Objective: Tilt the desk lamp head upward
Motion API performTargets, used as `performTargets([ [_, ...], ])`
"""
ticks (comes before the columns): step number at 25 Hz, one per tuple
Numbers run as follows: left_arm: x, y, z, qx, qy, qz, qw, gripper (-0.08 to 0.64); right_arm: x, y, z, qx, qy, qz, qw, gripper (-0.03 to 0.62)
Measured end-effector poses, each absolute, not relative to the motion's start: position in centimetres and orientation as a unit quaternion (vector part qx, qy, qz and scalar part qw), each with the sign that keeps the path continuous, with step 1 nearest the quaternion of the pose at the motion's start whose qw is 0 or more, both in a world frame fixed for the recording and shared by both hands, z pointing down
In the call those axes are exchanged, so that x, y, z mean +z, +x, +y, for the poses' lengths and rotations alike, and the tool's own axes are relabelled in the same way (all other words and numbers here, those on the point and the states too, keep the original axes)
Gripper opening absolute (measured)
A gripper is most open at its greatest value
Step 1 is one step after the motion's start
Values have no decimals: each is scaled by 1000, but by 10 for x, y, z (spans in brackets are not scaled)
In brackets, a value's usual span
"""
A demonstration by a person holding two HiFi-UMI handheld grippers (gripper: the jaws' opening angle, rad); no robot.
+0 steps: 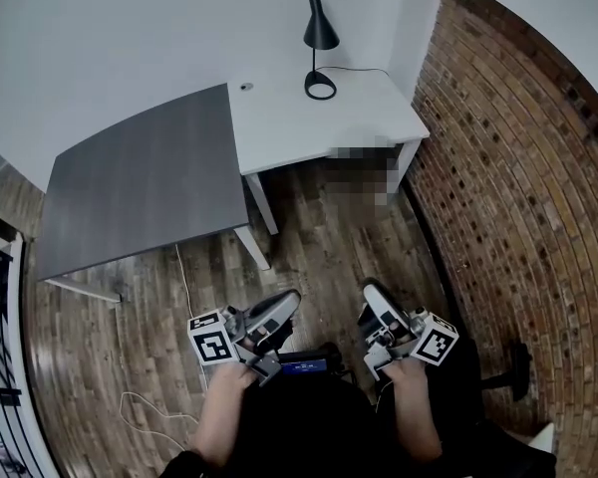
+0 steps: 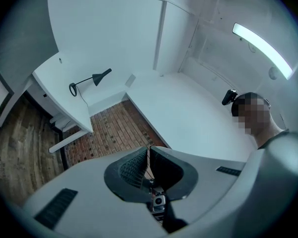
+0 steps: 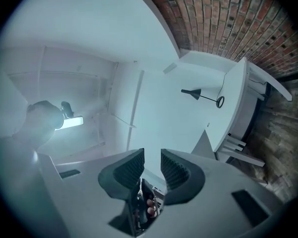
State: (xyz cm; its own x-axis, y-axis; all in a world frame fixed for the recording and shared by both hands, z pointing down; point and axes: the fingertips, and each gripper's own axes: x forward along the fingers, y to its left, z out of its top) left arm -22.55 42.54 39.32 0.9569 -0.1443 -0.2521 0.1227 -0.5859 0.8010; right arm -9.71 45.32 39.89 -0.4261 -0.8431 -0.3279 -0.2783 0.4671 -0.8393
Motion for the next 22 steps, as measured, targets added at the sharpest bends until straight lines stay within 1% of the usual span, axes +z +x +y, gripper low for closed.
performTargets([
  [13, 398, -140, 352, -134, 870, 38, 473, 11, 399, -22, 401, -347, -408, 745, 397, 89],
  [18, 398, -106, 293, -148, 862, 68, 479, 11, 396, 8, 352, -331, -430, 742, 393, 89],
  [22, 390, -94, 250, -155, 861, 87, 476, 11, 386, 15, 308, -317, -449, 749, 370, 89],
])
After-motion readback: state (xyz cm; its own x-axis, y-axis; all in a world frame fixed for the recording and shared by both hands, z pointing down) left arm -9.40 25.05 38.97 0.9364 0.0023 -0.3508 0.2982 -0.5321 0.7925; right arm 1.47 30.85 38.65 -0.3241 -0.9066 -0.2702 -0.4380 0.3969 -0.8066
